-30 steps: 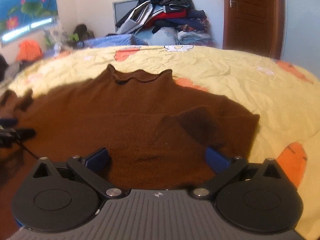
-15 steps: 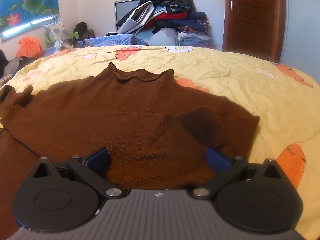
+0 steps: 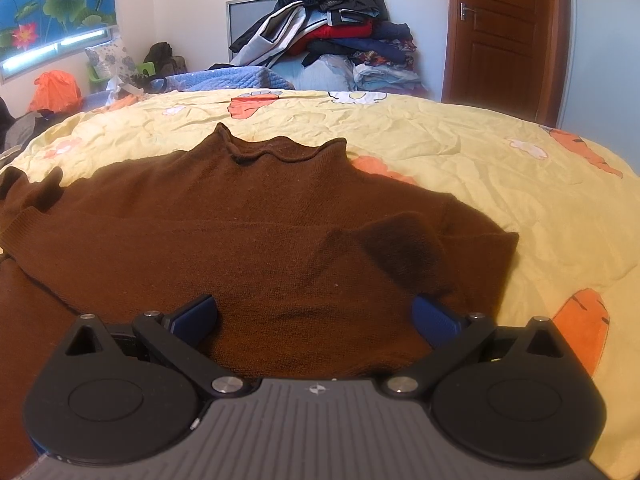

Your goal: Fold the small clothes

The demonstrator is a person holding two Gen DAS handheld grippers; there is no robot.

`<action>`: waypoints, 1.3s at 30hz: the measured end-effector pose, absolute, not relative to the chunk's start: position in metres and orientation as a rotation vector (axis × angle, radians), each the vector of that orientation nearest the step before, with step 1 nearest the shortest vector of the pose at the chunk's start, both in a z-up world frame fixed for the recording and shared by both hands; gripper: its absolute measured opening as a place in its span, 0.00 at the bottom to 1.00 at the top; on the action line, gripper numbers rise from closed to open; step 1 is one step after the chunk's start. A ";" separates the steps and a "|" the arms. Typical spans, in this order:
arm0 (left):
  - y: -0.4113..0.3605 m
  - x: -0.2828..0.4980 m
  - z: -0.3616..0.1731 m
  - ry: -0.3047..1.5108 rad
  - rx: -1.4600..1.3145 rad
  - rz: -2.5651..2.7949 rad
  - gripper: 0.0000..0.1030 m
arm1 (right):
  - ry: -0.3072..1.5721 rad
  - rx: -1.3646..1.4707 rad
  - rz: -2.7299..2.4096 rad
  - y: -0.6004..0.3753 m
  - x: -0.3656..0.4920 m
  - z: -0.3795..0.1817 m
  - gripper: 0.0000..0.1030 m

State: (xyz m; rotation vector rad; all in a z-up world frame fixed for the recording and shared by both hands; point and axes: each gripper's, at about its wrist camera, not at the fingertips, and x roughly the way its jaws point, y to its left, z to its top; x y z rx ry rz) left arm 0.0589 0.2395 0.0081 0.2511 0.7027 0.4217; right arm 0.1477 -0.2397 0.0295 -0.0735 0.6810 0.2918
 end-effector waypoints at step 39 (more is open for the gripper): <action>0.065 0.016 0.004 0.642 -0.213 -0.118 1.00 | 1.018 0.257 0.575 -0.206 0.143 0.053 0.63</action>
